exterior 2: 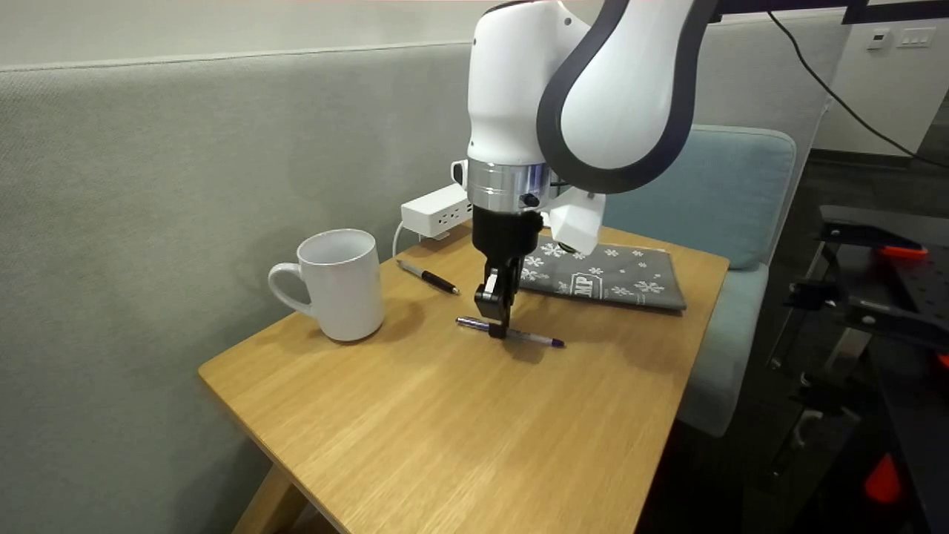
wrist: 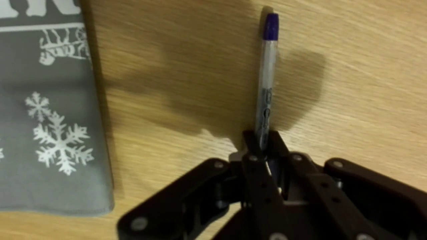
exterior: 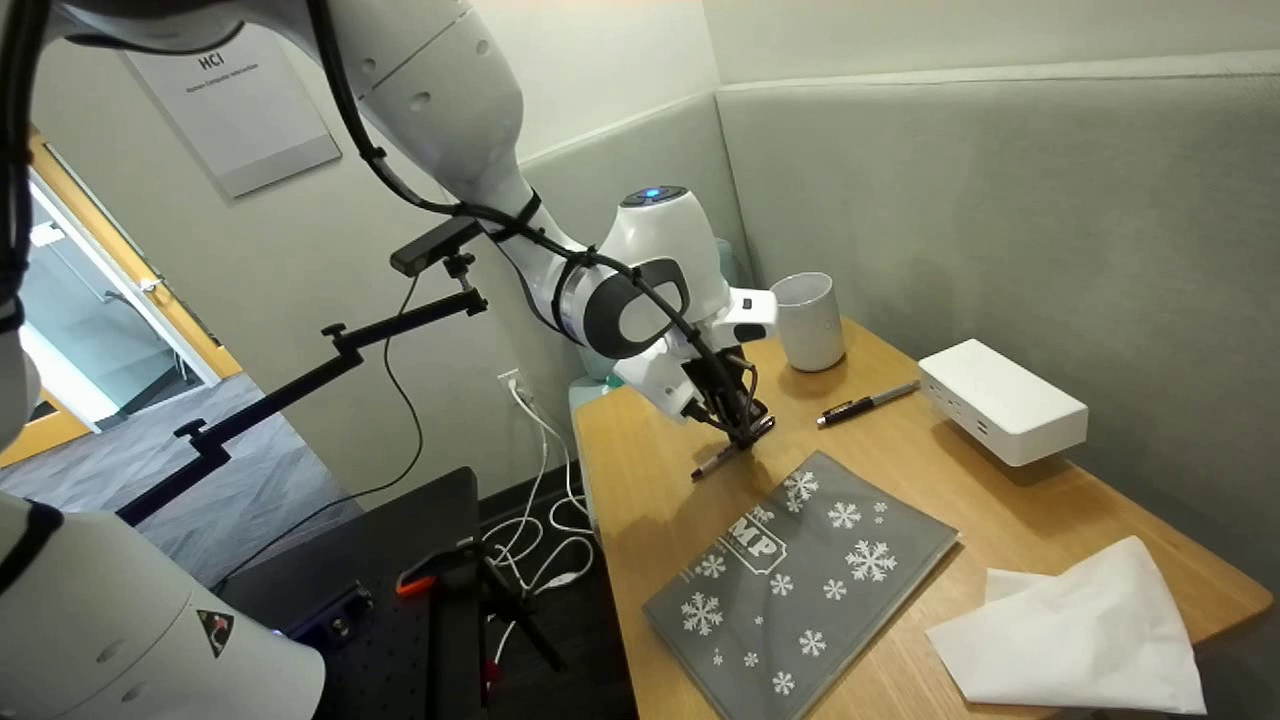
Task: Pick up one pen from the table and put it in the white cup. Open the grey object on the table.
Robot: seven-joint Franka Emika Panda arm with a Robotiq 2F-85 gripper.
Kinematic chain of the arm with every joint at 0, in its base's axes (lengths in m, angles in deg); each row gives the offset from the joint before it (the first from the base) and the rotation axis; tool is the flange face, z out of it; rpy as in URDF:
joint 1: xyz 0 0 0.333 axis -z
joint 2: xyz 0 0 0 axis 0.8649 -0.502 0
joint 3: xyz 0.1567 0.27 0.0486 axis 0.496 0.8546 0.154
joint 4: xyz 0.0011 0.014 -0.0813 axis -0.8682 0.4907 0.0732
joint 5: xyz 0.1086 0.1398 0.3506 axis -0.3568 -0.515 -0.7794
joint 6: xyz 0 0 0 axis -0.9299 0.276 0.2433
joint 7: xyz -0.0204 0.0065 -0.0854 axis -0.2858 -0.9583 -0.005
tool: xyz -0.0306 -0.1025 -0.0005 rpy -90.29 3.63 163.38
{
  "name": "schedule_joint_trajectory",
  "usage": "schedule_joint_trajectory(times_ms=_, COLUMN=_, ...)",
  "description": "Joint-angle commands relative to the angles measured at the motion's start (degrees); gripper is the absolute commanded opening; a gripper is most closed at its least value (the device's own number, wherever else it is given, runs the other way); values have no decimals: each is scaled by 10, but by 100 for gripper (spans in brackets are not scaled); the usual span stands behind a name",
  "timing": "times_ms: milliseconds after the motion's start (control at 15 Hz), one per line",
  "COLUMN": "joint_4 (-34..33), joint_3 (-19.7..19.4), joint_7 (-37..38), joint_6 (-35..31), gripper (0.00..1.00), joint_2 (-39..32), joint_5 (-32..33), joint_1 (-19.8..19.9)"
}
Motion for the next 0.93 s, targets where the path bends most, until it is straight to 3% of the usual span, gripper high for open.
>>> schedule_joint_trajectory(times_ms=0, joint_4=-2, joint_3=5, joint_7=-9, joint_6=-5, gripper=3, joint_2=0, joint_5=2, joint_1=7)
schedule_joint_trajectory(times_ms=200, joint_4=21, joint_3=7, joint_7=-2, joint_6=-5, gripper=3, joint_2=34, joint_5=-3, joint_1=6)
schedule_joint_trajectory(times_ms=600, joint_4=44, joint_3=-26, joint_7=27, joint_6=-15, gripper=3, joint_2=109, joint_5=10, joint_1=-36)
schedule_joint_trajectory(times_ms=867, joint_4=43, joint_3=-114, joint_7=87, joint_6=-60, gripper=3, joint_2=130, joint_5=55, joint_1=-128)
